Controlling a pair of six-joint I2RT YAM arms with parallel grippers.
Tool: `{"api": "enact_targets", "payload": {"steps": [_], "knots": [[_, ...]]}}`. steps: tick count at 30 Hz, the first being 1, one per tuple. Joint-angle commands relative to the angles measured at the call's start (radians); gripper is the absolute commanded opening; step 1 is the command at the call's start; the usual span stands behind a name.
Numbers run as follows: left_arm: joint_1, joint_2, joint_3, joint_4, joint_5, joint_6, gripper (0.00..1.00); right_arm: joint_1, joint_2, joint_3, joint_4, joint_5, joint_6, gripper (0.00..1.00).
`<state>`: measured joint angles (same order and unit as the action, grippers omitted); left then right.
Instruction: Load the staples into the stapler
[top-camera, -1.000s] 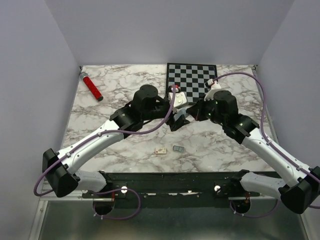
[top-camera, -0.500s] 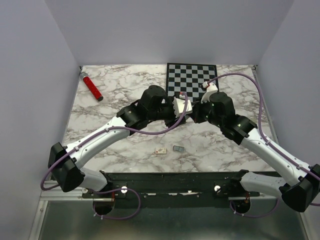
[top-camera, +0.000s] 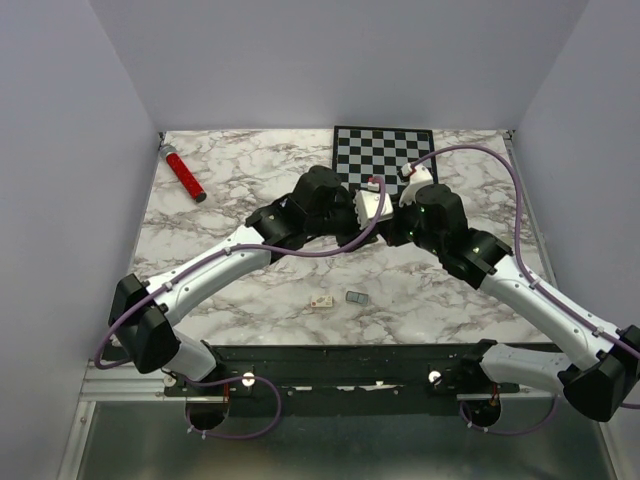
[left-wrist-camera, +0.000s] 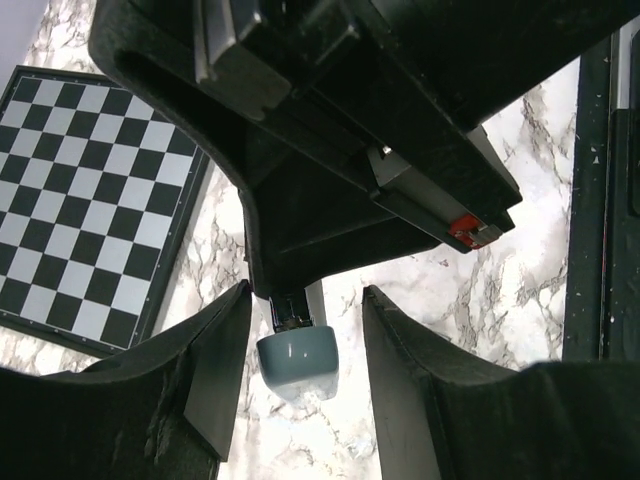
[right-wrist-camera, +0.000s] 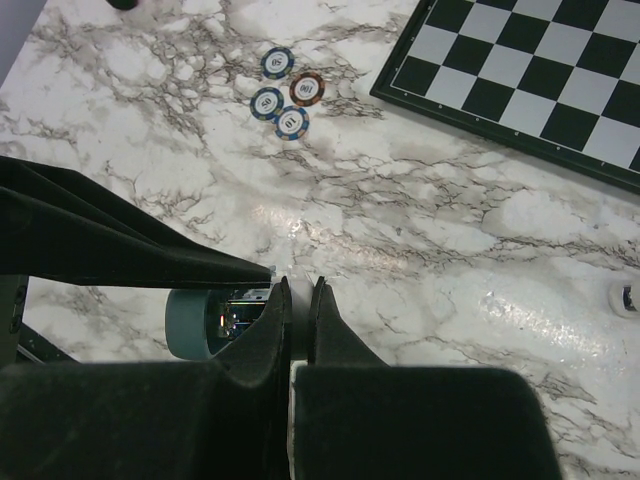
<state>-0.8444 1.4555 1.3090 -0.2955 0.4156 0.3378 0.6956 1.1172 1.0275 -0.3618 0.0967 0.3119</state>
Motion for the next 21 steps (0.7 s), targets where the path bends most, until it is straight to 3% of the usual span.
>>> {"api": "enact_targets", "payload": {"steps": [1,12,21], "knots": [[-0.002,0.011,0.036,-0.034,-0.015,-0.026,0.55,0.008,0.006,0.04,0.001,0.038,-0.017,0.01],[0.001,0.034,0.068,-0.108,-0.058,-0.011,0.42,0.008,0.02,0.048,0.004,0.06,-0.025,0.01],[0.004,0.043,0.087,-0.168,-0.097,-0.013,0.39,0.008,0.015,0.045,0.004,0.115,-0.014,0.01]]}}
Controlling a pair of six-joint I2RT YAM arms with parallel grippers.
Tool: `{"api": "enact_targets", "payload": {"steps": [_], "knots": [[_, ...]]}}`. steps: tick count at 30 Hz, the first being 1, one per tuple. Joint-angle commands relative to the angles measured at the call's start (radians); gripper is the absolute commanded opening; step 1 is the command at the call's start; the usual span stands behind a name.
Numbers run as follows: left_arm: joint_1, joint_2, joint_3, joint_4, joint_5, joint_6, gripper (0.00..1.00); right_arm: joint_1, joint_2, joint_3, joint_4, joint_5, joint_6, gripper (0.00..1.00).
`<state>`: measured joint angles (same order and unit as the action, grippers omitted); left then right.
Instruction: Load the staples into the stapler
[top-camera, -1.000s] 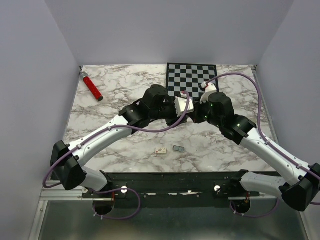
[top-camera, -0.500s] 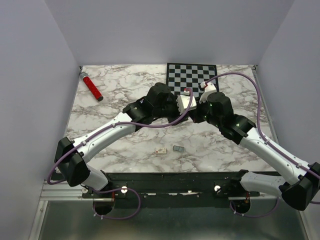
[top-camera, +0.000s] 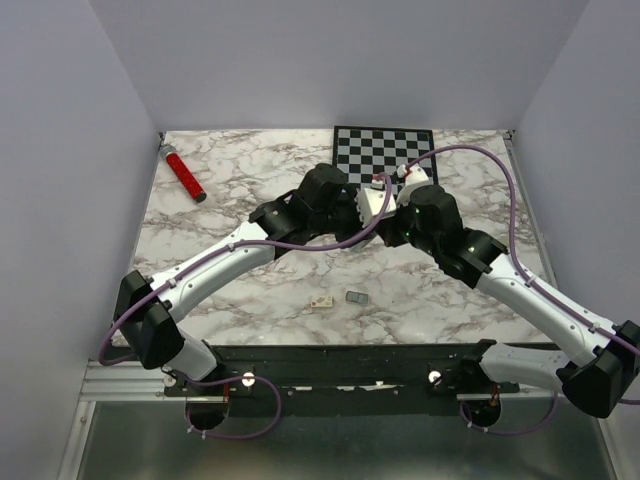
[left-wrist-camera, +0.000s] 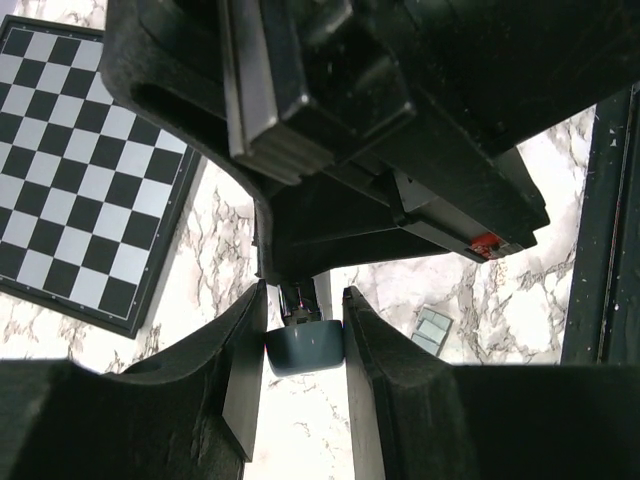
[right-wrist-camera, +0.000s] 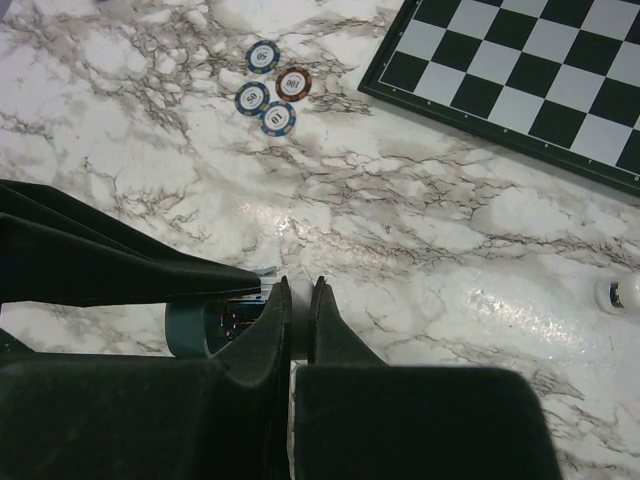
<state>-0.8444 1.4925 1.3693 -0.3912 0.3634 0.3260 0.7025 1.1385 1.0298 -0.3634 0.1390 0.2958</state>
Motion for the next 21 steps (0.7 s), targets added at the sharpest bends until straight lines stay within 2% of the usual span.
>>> {"api": "enact_targets", "payload": {"steps": [1,9,21], "knots": [[0.004,0.006,0.024,-0.078,-0.049,-0.004,0.39,0.002,-0.009,0.042,0.006,0.076,0.005,0.01],[0.03,-0.037,-0.032,-0.09,-0.08,-0.011,0.39,0.0,-0.034,0.035,0.006,0.125,0.028,0.01],[0.099,-0.101,-0.104,-0.09,-0.047,-0.03,0.39,-0.011,-0.085,0.038,0.023,0.125,0.063,0.01]]}}
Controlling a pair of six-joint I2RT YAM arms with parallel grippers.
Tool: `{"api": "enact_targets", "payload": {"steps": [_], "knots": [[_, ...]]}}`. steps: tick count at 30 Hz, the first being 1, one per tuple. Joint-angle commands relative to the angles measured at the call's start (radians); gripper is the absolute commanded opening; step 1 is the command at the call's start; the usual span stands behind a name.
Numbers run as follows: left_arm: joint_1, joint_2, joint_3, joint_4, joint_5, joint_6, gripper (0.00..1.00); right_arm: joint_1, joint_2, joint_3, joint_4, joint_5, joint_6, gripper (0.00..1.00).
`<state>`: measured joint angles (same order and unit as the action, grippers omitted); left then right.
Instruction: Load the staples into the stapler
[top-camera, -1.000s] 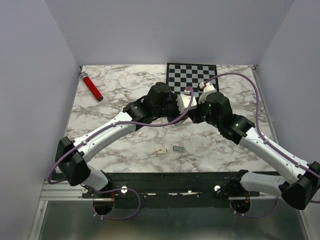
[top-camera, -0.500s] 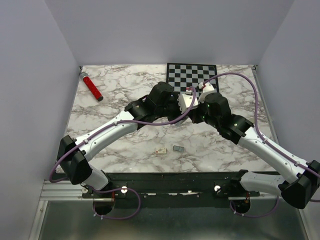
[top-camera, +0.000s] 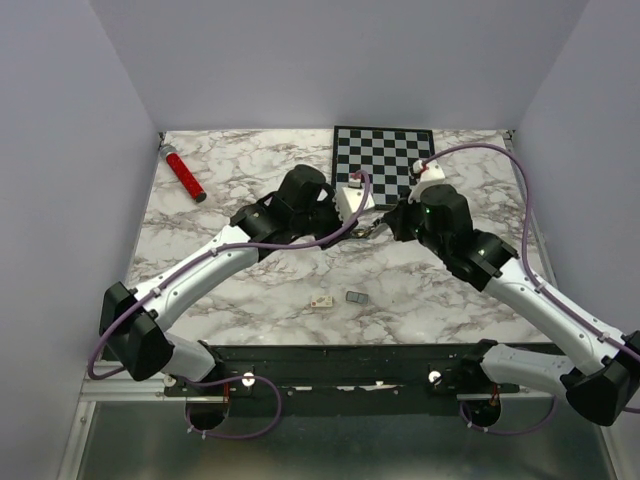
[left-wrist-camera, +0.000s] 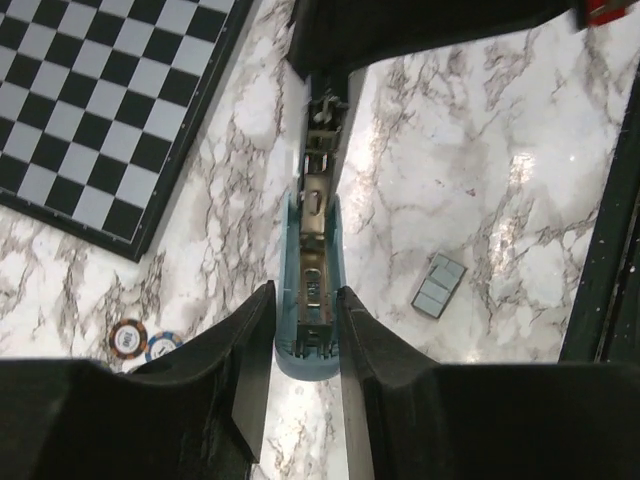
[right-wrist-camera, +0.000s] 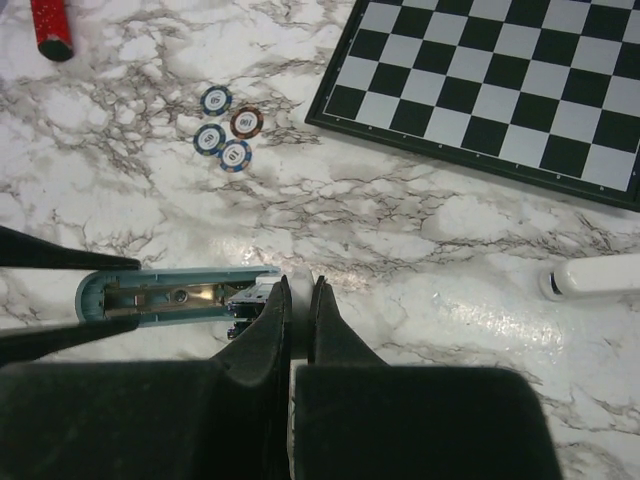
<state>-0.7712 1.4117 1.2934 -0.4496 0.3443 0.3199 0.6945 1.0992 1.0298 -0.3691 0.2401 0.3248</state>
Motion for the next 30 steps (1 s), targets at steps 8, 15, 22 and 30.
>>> {"api": "enact_targets", "payload": {"steps": [8,15,22,30], "knots": [[0.032,-0.04,-0.106,0.034,-0.027,-0.105,0.39,-0.035,-0.146,-0.031,0.179,-0.116,0.071,0.01],[0.049,-0.065,-0.184,0.092,-0.011,-0.159,0.35,-0.116,-0.251,-0.125,0.309,-0.307,0.141,0.01],[0.111,-0.131,-0.327,0.308,0.063,-0.303,0.34,-0.268,-0.314,-0.276,0.504,-0.501,0.315,0.01],[0.207,-0.194,-0.486,0.488,0.105,-0.452,0.34,-0.378,-0.34,-0.407,0.686,-0.651,0.494,0.01]]}}
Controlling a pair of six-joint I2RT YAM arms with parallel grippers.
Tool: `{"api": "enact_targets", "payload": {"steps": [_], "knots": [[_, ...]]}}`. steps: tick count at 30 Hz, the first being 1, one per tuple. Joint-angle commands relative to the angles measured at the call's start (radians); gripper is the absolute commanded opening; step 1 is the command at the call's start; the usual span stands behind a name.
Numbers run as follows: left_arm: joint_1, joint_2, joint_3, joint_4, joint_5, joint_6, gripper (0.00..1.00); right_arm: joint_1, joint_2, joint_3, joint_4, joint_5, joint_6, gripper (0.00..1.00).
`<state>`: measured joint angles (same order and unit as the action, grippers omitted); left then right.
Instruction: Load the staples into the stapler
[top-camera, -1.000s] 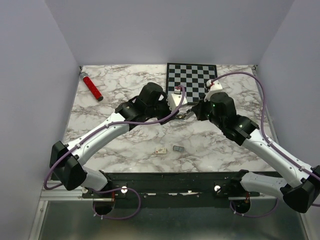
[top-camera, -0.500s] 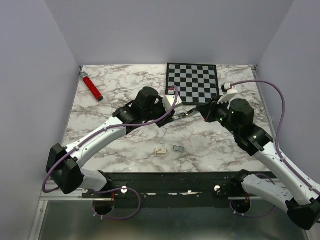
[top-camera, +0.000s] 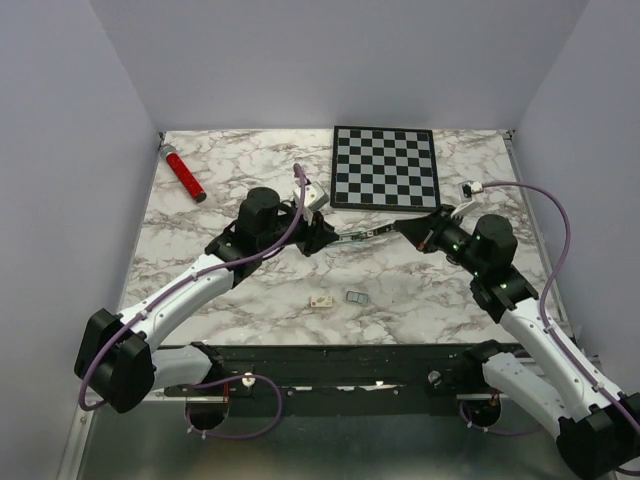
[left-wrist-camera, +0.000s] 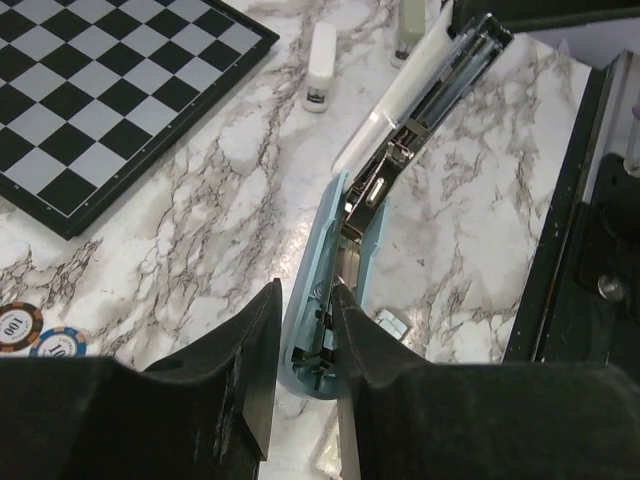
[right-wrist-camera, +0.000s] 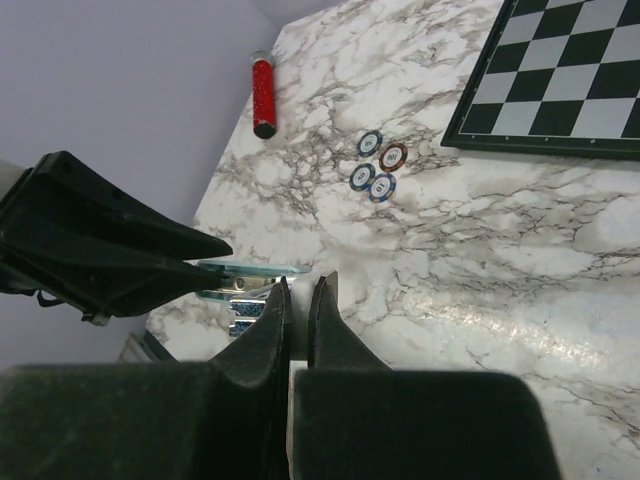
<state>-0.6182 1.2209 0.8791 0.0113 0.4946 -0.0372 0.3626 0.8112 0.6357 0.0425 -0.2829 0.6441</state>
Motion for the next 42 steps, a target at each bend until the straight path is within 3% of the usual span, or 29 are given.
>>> {"api": "enact_targets", "payload": {"steps": [1,8,12,21,30,34,42], "knots": [[0.058,-0.004,-0.08,0.039,-0.051,-0.108,0.34,-0.065,-0.049,-0.027,0.311,-0.139,0.192,0.01],[0.069,-0.035,-0.143,0.096,-0.09,-0.187,0.37,-0.088,-0.023,-0.068,0.341,-0.165,0.206,0.01],[0.069,-0.055,-0.121,0.121,-0.051,-0.194,0.52,-0.088,0.032,-0.018,0.264,-0.193,0.137,0.01],[0.067,-0.06,-0.006,0.139,0.042,-0.187,0.73,-0.086,0.14,0.024,0.148,-0.182,0.095,0.01],[0.067,-0.052,0.055,0.092,0.058,-0.168,0.81,-0.062,0.197,0.062,0.065,-0.144,0.055,0.01],[0.067,-0.054,0.067,0.058,0.067,-0.133,0.85,-0.053,0.21,0.061,0.071,-0.137,0.075,0.01],[-0.006,-0.008,0.159,-0.095,0.061,0.127,0.91,-0.03,0.241,0.045,0.12,-0.147,0.131,0.01]]}}
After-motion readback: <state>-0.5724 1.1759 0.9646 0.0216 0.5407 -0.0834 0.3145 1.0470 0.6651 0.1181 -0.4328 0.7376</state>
